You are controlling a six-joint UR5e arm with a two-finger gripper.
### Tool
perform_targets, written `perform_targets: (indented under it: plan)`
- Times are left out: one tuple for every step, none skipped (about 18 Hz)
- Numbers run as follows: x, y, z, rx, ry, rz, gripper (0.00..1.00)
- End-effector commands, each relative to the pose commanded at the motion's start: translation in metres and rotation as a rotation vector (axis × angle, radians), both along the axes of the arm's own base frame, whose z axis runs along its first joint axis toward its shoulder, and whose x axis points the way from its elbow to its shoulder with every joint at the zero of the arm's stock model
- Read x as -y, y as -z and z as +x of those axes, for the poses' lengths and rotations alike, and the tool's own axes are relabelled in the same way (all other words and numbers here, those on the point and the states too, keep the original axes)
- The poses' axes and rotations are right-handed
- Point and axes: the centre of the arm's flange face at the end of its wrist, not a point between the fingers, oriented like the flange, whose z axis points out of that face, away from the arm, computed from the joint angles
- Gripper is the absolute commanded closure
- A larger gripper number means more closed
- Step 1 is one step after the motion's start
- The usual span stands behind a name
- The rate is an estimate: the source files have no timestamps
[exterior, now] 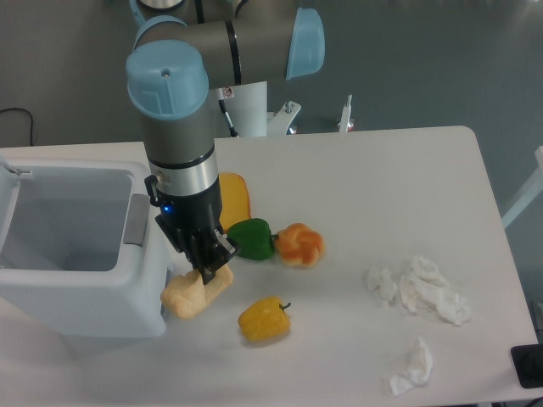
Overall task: Place the square bread in the trash can
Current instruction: 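Close the gripper on the yellow bread roll beside the bin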
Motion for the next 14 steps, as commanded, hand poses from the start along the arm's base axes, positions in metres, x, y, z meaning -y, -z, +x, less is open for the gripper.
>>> perform_targets:
  plan:
    - [0.0,0.0,0.001,-0.001,0.001,-0.001,0.85]
    - [0.0,0.004,0.003,0.002,-0.003,-0.006,0.85]
    - [0.0,0.002,0.003,0.005,-0.001,-0.001,0.85]
    - [0.0,0.002,0.004,0.005,-0.001,-0.001,0.85]
    - [0.0,0.002,0.003,0.005,-0.002,0.002,0.85]
    - [0.0,0.001,0.003,0.005,-0.003,0.003,0.85]
    - [0.0,0.001,0.003,0.007,-0.005,0.004,0.85]
    - [0.0,0.0,0.003,0.006,-0.007,0.006,0.85]
    - [0.0,0.0,0.003,0.007,-0.008,0.006,0.85]
    - [0.0,0.0,0.002,0.009,-0.017,0.008,0.85]
    - [0.001,-0.001,0.002,0.012,-0.024,0.011,0.85]
    - [0.0,-0.004,0.001,0.01,-0.034,0.019,0.85]
    - [0.001,-0.011,0.001,0.004,-0.042,0.028,0.85]
    - [0.003,-0.021,0.002,-0.006,-0.044,0.041,0.85]
